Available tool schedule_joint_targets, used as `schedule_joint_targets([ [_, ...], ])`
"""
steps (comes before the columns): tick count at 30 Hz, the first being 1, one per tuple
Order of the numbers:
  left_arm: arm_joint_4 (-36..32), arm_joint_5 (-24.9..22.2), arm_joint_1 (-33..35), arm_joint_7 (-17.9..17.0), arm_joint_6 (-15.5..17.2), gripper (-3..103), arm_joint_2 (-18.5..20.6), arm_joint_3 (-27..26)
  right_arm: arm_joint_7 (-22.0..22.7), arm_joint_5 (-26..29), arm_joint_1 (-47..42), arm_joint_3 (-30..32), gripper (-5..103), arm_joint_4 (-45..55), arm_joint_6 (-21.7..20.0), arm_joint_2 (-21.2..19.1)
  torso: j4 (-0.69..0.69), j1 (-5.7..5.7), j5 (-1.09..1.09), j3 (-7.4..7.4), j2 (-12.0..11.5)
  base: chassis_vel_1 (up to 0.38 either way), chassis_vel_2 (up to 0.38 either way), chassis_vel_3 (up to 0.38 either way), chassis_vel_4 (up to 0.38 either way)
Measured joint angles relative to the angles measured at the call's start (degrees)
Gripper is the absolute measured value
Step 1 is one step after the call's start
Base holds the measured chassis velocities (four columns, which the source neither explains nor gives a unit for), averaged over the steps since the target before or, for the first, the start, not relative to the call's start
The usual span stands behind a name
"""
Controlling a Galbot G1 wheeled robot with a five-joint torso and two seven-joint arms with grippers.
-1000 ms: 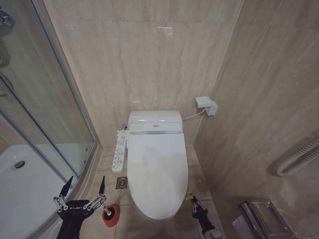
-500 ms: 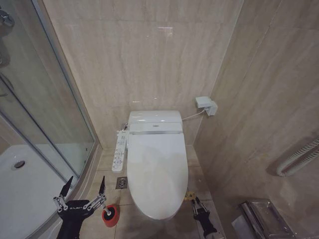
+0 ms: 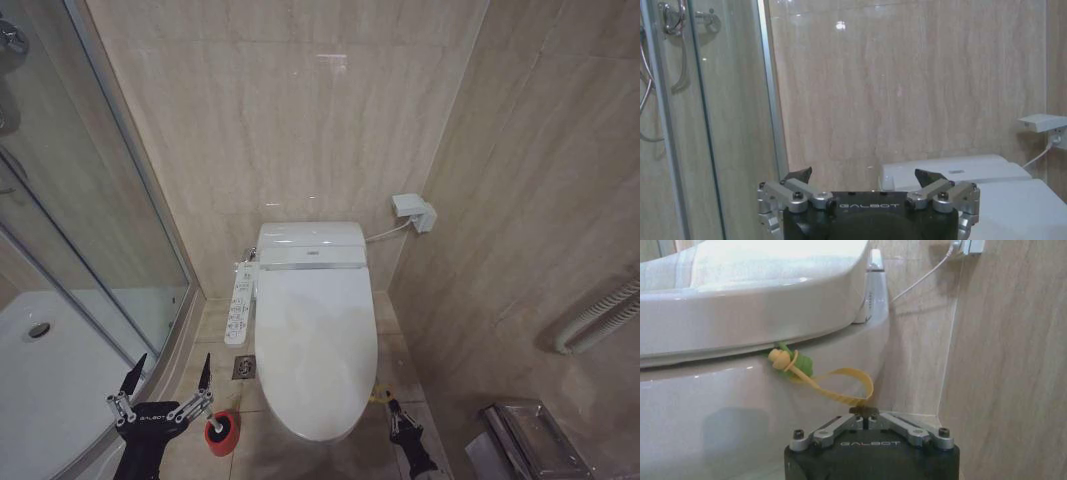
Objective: Open the toilet lid, clean the toilet bowl with a toilet brush, close the toilet lid, and flush.
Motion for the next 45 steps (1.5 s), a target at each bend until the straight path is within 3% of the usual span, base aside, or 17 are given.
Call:
schedule_joint_targets([
  [4,0.0,0.0,0.0,0.0,0.0,100,0.0,0.0,0.1,0.0,-0.3,0.0,0,0.2,0.2,-0.1,0.00,0.00,0.00,0.01,0.0,0.000,0.000,0.000,0.000],
  [5,0.0,0.0,0.0,0.0,0.0,100,0.0,0.0,0.1,0.0,-0.5,0.0,15,0.3,0.2,-0.1,0.00,0.00,0.00,0.01,0.0,0.000,0.000,0.000,0.000],
  [12,0.0,0.0,0.0,0.0,0.0,100,0.0,0.0,0.0,0.0,-1.4,0.0,15,0.5,1.0,0.0,0.00,0.00,0.00,0.00,0.0,0.000,0.000,0.000,0.000],
  [13,0.0,0.0,0.0,0.0,0.0,100,0.0,0.0,0.0,0.1,-1.5,0.0,41,0.5,1.2,0.1,0.00,0.00,0.00,0.01,0.0,0.000,0.000,0.000,0.000],
  [19,0.0,0.0,0.0,0.0,0.0,100,0.0,0.0,0.0,0.2,-1.9,0.0,41,0.6,1.5,0.2,0.00,0.00,0.00,0.00,0.0,0.000,0.000,0.000,0.000],
  [20,0.0,0.0,0.0,0.0,0.0,100,0.0,0.0,0.0,0.2,-1.9,0.0,69,0.3,1.9,0.1,0.00,0.00,0.00,0.00,0.0,0.000,0.000,0.000,0.000],
  [26,0.0,0.0,0.0,0.0,0.0,100,0.0,0.0,0.0,0.0,-2.1,0.4,69,-2.0,3.6,-0.4,0.00,0.00,0.00,0.00,0.0,0.000,0.000,0.000,0.000],
  [27,0.0,0.0,0.0,0.0,0.0,100,0.0,0.0,-0.1,0.0,-2.1,0.5,95,-2.6,4.1,-0.5,0.00,0.00,0.01,0.00,0.0,0.000,0.000,0.000,0.000],
  [45,0.0,0.0,0.0,0.0,0.0,100,0.0,0.0,0.9,0.7,-0.6,0.8,100,-1.1,4.0,-0.9,0.00,0.00,0.00,-0.01,0.0,0.000,0.000,0.000,0.000],
])
